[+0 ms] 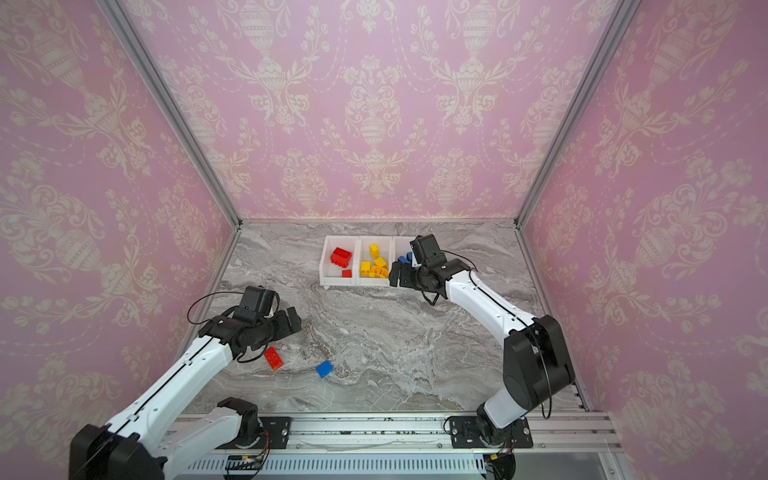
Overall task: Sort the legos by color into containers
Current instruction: 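Lower the left gripper onto the last red brick while the right gripper withdraws, then close the left gripper on the red brick and lift it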
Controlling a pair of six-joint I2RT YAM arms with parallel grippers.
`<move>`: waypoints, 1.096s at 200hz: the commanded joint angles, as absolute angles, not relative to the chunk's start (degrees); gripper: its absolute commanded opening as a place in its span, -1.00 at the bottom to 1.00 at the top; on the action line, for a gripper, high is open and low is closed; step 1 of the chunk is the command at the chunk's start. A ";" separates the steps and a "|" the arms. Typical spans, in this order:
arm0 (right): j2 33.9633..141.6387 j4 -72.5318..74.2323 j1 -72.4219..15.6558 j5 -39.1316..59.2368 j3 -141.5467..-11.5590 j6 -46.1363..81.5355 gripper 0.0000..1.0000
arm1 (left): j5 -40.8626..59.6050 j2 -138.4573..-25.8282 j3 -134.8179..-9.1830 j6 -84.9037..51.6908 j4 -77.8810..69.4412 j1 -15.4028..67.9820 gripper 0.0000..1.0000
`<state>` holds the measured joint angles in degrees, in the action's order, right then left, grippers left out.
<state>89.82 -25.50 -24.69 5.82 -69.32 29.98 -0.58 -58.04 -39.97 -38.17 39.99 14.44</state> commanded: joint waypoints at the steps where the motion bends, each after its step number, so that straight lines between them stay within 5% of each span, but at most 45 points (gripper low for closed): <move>1: 87.62 -24.52 -25.04 7.14 -67.88 28.74 1.00 | -2.33 -57.04 -38.82 -41.19 45.53 14.56 0.95; 219: 86.78 -25.50 -24.88 8.21 -68.64 28.43 1.00 | 1.14 -63.58 -30.92 -43.59 42.51 7.93 0.43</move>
